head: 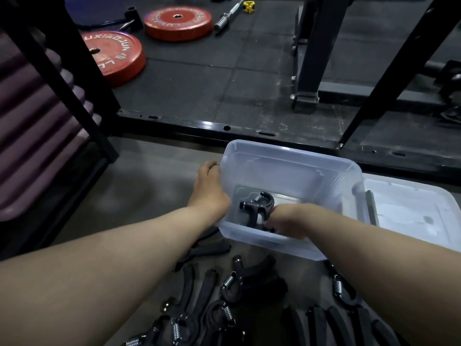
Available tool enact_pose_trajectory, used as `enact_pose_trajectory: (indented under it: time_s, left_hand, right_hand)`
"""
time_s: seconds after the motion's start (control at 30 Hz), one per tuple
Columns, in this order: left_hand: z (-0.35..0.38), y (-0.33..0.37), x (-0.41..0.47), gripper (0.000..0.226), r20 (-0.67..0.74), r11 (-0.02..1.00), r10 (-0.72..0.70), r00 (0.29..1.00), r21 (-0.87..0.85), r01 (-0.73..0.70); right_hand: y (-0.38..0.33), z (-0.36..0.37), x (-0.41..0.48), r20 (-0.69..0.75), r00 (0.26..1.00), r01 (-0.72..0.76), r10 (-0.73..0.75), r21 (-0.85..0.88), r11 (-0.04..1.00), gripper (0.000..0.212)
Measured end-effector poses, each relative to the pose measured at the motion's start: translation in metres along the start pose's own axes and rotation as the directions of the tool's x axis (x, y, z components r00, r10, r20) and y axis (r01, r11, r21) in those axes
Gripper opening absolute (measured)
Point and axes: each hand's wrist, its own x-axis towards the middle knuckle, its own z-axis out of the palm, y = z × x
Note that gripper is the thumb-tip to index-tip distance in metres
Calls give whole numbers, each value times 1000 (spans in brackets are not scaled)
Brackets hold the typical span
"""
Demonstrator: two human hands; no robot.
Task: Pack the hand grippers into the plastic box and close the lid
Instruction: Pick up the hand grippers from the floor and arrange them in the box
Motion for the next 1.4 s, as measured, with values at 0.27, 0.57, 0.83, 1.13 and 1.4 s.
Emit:
enact_pose_trajectory:
  time_s: [0.27, 0.57, 0.83, 1.13, 1.4]
  left_hand:
    - [1, -1, 1, 58, 10, 1000, -11, 1000, -19, 11]
    - [4, -6, 5, 70, -2, 1000, -7, 1000, -24, 7]
    - [-3, -5, -3, 64, 87, 1000, 9, 996, -26, -7]
    - [-2, -13, -50, 81, 96, 993, -111, 989, -39, 115]
    - [-11, -11, -68, 75, 162, 981, -181, 970, -41, 190]
  right_hand:
    - [-10, 8, 14, 84, 995, 22, -44, 241, 970, 34]
    - [-23, 0, 9, -8, 995, 96, -96, 192, 977, 24]
    - [-14, -3, -39, -32, 974, 223, -222, 266, 938, 23]
    - [5, 39, -123, -341, 594, 665, -729, -301, 683, 29]
    - [37, 97, -143, 385, 828, 502, -408, -832, 234, 38]
